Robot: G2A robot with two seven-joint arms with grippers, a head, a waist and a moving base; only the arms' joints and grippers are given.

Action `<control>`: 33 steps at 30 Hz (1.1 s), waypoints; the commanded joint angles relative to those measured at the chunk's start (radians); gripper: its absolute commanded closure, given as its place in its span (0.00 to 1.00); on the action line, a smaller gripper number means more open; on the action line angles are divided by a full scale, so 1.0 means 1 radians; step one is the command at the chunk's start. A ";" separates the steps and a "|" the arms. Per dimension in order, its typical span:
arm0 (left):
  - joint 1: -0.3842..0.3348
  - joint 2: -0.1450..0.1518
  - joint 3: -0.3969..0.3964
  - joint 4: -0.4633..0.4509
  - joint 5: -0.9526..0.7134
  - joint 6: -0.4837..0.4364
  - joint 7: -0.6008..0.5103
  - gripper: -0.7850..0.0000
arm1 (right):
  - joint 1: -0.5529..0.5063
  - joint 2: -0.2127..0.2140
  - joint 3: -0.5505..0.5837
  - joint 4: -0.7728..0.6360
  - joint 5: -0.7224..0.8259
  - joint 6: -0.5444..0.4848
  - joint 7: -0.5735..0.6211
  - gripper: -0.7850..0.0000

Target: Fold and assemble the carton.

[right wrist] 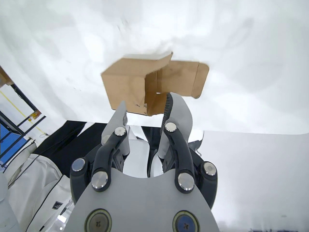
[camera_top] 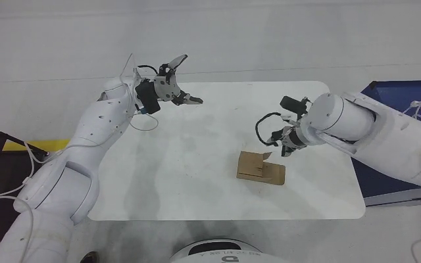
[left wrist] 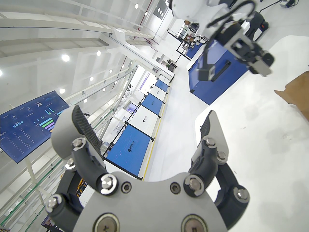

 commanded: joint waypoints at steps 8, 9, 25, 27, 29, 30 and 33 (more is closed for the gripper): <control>0.000 0.000 0.000 0.000 0.000 0.000 0.000 0.00 | -0.131 0.165 0.077 0.055 0.311 -0.244 -0.080 0.00; 0.000 0.000 0.000 0.000 0.000 0.000 0.000 0.00 | -0.131 0.165 0.077 0.055 0.311 -0.244 -0.080 0.00; 0.000 0.000 0.000 0.000 0.000 0.000 0.000 0.00 | -0.239 0.158 0.067 0.272 0.527 -0.530 -0.009 0.00; 0.000 0.000 0.000 0.000 0.000 0.000 0.000 0.00 | -0.295 0.155 0.059 0.355 0.621 -0.631 0.031 0.00; 0.000 0.000 0.000 0.000 0.000 0.000 0.000 0.00 | -0.341 0.154 0.054 0.427 0.687 -0.693 0.060 0.00; 0.000 0.000 0.000 0.000 0.000 0.000 0.000 0.00 | -0.363 0.154 0.054 0.456 0.725 -0.728 0.077 0.00; 0.000 0.000 0.000 0.000 0.000 0.000 0.000 0.00 | -0.425 0.157 0.058 0.542 0.829 -0.821 0.112 0.00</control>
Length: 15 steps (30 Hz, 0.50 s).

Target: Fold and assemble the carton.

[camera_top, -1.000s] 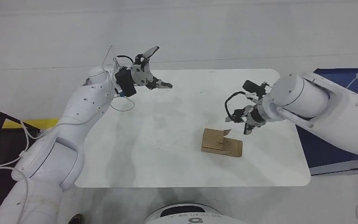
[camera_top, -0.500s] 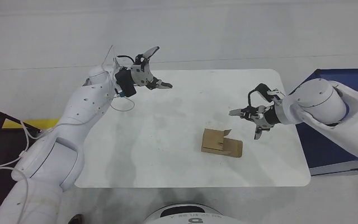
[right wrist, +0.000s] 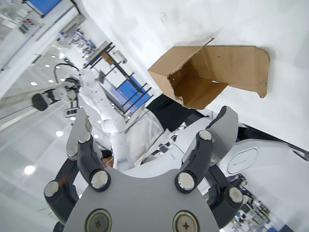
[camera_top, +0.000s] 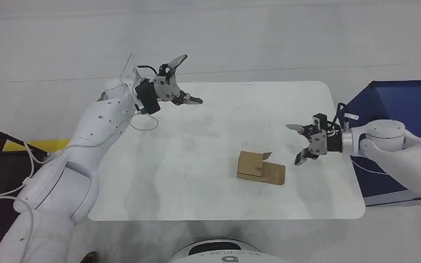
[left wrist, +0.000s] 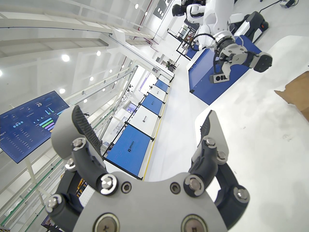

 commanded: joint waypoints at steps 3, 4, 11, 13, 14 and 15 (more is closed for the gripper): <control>0.000 0.000 0.000 0.000 0.000 0.000 0.000 0.00 | -0.082 0.010 0.013 0.081 0.156 -0.141 0.054 0.00; 0.000 0.000 0.000 0.000 0.000 0.000 0.000 0.00 | -0.100 0.015 0.019 0.094 0.182 -0.187 0.060 0.00; 0.000 0.000 0.000 0.000 0.000 0.000 0.000 0.00 | -0.145 0.034 0.041 0.078 0.160 -0.332 0.083 0.00; 0.000 0.000 0.000 0.000 0.000 0.000 0.000 0.00 | -0.145 0.034 0.041 0.078 0.160 -0.332 0.083 0.00; 0.000 0.000 0.000 0.000 0.000 0.000 0.000 0.00 | -0.145 0.034 0.041 0.078 0.160 -0.332 0.083 0.00; 0.000 0.000 0.000 0.000 0.000 0.000 0.000 0.00 | -0.145 0.034 0.041 0.078 0.160 -0.332 0.083 0.00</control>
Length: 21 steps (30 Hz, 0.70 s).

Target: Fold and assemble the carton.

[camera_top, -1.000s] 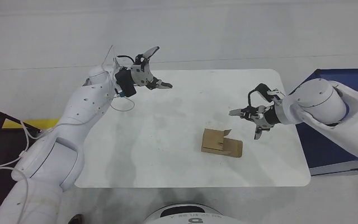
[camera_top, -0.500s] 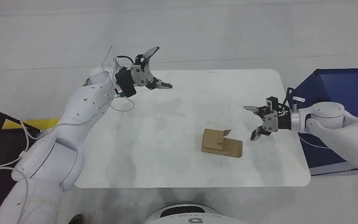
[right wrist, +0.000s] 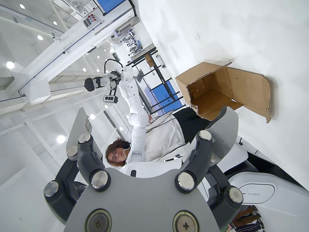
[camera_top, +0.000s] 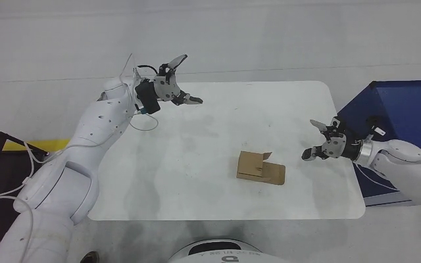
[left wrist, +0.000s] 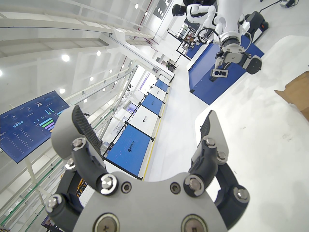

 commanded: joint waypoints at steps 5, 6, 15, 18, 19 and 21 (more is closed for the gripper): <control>0.000 0.000 0.000 0.000 0.000 0.000 0.000 0.00 | -0.001 -0.001 0.000 -0.003 -0.010 -0.001 -0.010 0.00; 0.000 0.000 0.000 0.000 0.000 0.000 0.000 0.00 | -0.001 -0.004 -0.002 -0.018 -0.052 0.000 -0.043 0.00; 0.000 0.000 0.000 0.000 0.000 0.000 0.000 0.00 | -0.022 0.020 0.088 -0.320 -0.854 -0.444 -0.865 0.00; 0.000 0.000 0.000 0.000 0.000 0.000 0.000 0.00 | -0.067 0.040 0.110 -0.399 -1.187 -0.390 -1.197 0.00; 0.000 0.000 0.000 0.000 0.000 0.000 0.000 0.00 | -0.087 0.044 0.112 -0.423 -1.258 -0.349 -1.292 0.00; 0.000 0.000 0.000 0.000 0.000 0.000 0.000 0.00 | -0.122 0.051 0.116 -0.462 -1.349 -0.260 -1.431 0.00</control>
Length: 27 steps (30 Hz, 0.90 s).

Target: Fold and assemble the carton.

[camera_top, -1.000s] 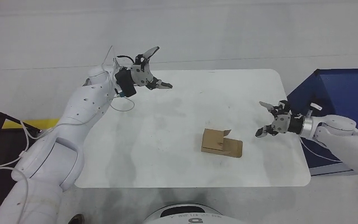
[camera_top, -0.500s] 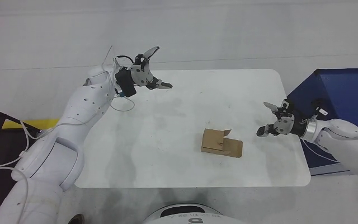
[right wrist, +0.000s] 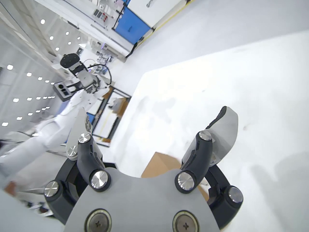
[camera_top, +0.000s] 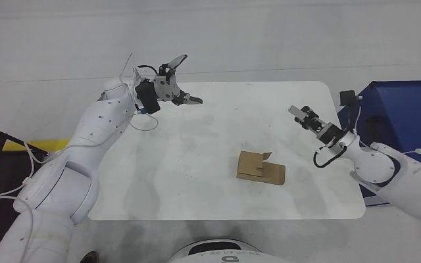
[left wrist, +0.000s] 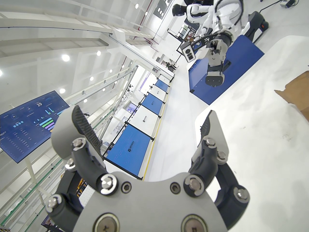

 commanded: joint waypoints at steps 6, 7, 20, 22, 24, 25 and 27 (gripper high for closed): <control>0.000 0.000 0.000 0.000 0.000 0.000 0.000 0.00 | -0.047 0.010 0.012 -0.022 -0.097 0.229 -0.176 0.00; 0.000 0.000 0.000 0.000 0.000 0.000 0.000 0.00 | -0.047 0.010 0.012 -0.022 -0.097 0.229 -0.176 0.00; 0.000 0.000 0.000 0.000 0.000 0.000 0.000 0.00 | -0.057 0.010 0.021 0.019 -0.296 0.120 -0.075 0.00; 0.000 0.000 0.000 0.000 0.000 0.000 0.000 0.00 | -0.070 0.015 0.028 0.044 -0.336 -0.003 -0.079 0.00; 0.000 0.000 0.000 0.000 0.000 0.000 0.000 0.00 | -0.075 0.025 0.048 0.116 -0.369 -0.158 -0.096 0.00; 0.000 0.000 0.000 0.000 0.000 0.000 0.000 0.00 | -0.078 0.031 0.055 0.137 -0.430 -0.213 -0.098 0.00; 0.000 0.000 0.000 0.000 0.000 0.000 0.000 0.00 | -0.083 0.041 0.073 0.158 -0.589 -0.298 -0.135 0.00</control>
